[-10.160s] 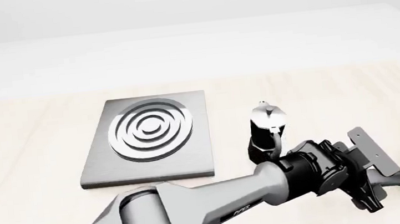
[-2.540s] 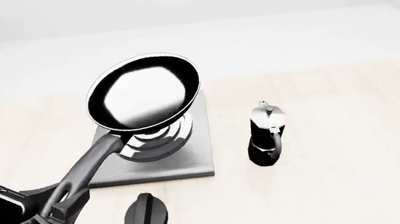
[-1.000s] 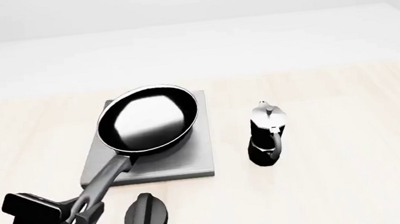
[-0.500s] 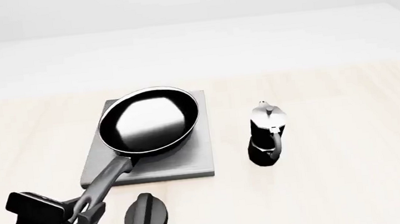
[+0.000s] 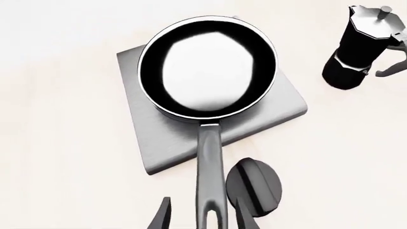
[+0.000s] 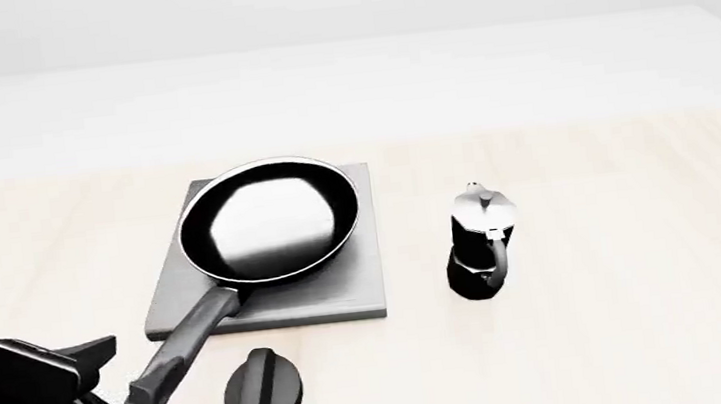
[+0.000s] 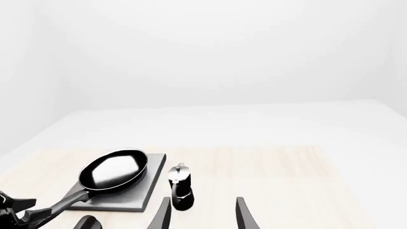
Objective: Put the frying pan on the stove.
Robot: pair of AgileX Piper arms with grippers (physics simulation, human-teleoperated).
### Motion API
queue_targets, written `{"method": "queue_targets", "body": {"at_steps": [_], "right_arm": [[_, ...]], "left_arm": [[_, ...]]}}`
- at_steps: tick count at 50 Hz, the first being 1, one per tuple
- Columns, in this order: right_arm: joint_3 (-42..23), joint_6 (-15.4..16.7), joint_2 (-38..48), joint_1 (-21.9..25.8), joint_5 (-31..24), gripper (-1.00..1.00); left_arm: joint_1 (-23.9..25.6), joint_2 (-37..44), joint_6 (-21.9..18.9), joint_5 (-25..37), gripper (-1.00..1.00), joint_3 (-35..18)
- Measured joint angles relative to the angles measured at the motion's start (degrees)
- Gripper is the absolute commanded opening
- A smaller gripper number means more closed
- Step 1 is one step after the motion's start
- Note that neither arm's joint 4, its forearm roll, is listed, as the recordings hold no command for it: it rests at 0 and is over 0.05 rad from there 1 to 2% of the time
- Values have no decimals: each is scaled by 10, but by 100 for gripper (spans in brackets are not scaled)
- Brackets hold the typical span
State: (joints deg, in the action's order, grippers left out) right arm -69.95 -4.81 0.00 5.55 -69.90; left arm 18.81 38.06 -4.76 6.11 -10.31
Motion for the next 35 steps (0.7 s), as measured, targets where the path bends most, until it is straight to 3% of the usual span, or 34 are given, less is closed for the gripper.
{"method": "queue_targets", "body": {"at_steps": [17,25,35], "right_arm": [[-1,1,0,0,0,100],[-1,1,0,1,0,100],[-2,2,0,2,0,100]], "left_arm": [[-8,-107,-6,114,100,-38],[-36,-179,-5,164,100,-50],[-81,-222,-1,162,100,-46]]}}
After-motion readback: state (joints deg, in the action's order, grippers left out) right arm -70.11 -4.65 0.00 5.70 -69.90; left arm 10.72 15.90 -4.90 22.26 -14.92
